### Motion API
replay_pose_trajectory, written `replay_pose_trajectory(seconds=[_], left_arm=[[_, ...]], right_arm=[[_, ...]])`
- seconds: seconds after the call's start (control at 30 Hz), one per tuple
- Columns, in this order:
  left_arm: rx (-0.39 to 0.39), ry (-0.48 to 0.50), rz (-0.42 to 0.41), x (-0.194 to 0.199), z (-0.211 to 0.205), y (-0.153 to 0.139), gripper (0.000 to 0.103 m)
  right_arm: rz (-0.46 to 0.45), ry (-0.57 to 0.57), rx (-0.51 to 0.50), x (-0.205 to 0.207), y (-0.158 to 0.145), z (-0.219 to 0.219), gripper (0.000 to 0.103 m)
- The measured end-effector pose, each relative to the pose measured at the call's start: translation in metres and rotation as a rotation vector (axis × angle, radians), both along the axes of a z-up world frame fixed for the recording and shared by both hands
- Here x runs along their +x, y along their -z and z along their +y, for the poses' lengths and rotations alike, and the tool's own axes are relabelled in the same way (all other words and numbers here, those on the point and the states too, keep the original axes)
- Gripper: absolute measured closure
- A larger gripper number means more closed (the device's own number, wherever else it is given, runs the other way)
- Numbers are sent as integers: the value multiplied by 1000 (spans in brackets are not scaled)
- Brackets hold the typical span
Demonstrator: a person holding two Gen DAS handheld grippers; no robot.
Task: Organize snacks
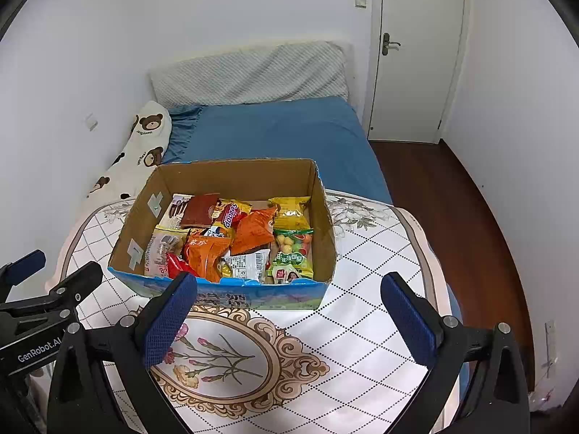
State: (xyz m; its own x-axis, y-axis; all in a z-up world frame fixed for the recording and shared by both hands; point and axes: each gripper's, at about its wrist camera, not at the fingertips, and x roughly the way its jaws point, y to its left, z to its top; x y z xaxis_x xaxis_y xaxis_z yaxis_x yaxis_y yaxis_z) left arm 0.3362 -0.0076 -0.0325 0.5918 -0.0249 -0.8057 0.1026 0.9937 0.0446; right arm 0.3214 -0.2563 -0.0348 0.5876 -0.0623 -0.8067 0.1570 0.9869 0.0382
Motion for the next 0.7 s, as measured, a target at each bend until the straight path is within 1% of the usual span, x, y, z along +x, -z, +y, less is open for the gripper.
replay_pose_trajectory(seconds=[0.7], left_arm=[[-3, -5, -9, 0, 3, -3, 1]], right_arm=[[-1, -1, 1, 1, -1, 1, 0]])
